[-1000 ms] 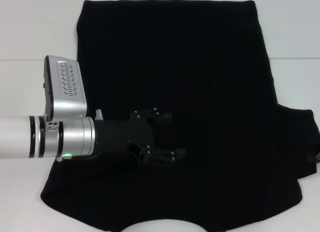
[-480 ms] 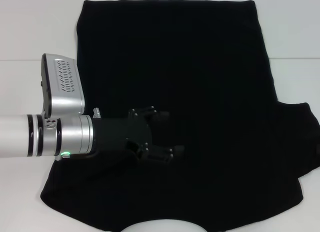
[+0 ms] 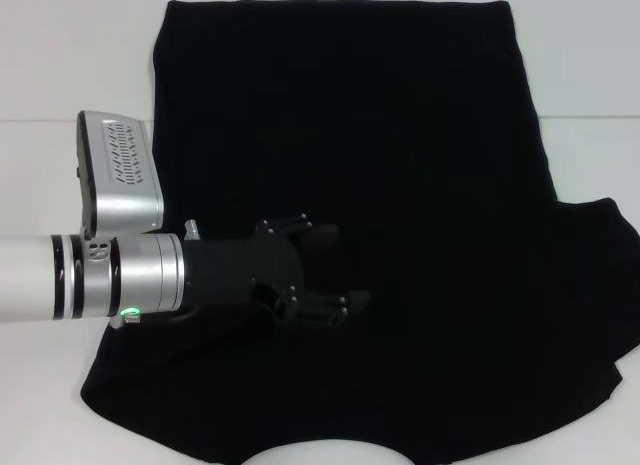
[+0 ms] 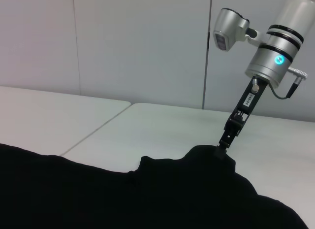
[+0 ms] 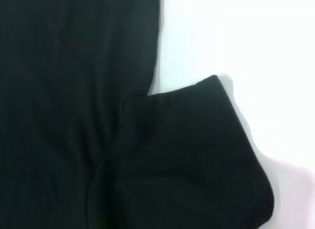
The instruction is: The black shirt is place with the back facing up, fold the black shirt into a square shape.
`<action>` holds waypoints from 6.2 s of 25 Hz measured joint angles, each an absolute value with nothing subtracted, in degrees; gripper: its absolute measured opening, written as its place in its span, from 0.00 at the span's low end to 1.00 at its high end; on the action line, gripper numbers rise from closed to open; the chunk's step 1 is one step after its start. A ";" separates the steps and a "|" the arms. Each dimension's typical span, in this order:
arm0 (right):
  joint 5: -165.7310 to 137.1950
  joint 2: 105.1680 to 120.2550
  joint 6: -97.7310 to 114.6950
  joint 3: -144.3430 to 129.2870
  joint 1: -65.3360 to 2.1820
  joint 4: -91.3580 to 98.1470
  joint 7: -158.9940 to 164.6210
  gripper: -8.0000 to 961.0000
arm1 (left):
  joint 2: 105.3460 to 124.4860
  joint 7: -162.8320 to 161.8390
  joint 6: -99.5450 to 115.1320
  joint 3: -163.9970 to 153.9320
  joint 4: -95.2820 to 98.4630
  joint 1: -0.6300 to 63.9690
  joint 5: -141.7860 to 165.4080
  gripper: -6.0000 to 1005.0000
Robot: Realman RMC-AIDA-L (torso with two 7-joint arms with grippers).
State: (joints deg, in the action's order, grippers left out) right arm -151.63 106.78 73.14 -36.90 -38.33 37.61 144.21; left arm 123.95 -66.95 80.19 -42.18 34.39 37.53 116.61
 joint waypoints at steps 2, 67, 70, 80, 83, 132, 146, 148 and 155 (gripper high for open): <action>-151.65 106.78 72.71 -36.90 -38.23 37.73 143.25 0.02 | 123.99 -67.18 80.20 -42.18 34.18 37.43 116.32 0.93; -120.64 117.59 77.43 -46.68 -41.61 49.02 117.61 0.96 | 120.31 -80.45 92.52 -27.35 38.50 33.61 114.46 0.92; -119.40 117.43 77.21 -46.66 -41.55 47.42 114.23 0.96 | 120.26 -85.36 93.01 -27.41 42.34 31.95 115.79 0.92; -121.15 117.12 83.64 -47.87 -41.43 46.45 105.14 0.96 | 120.47 -89.99 93.67 -25.25 50.71 27.37 125.24 0.92; -121.18 116.29 87.46 -48.85 -41.41 46.31 104.23 0.96 | 120.35 -92.30 93.67 -23.52 51.92 27.20 129.81 0.92; -119.87 115.75 92.33 -47.04 -42.28 45.10 102.19 0.95 | 119.93 -107.00 96.87 -21.18 54.84 26.89 150.30 0.91; -118.88 115.71 92.80 -45.96 -41.91 45.24 102.09 0.95 | 119.91 -107.18 95.24 -22.55 55.06 27.81 151.62 0.30; -118.49 115.67 92.88 -45.96 -41.72 45.36 102.08 0.95 | 119.92 -107.21 94.67 -22.88 54.97 27.86 151.62 0.24; -118.34 115.64 92.61 -45.96 -41.55 45.30 102.32 0.95 | 120.09 -107.45 94.32 -23.48 55.29 27.88 151.60 0.11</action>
State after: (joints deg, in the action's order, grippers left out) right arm -118.34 115.64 92.61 -45.96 -41.55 45.30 102.32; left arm 120.09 -107.45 94.32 -23.48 55.29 27.88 151.60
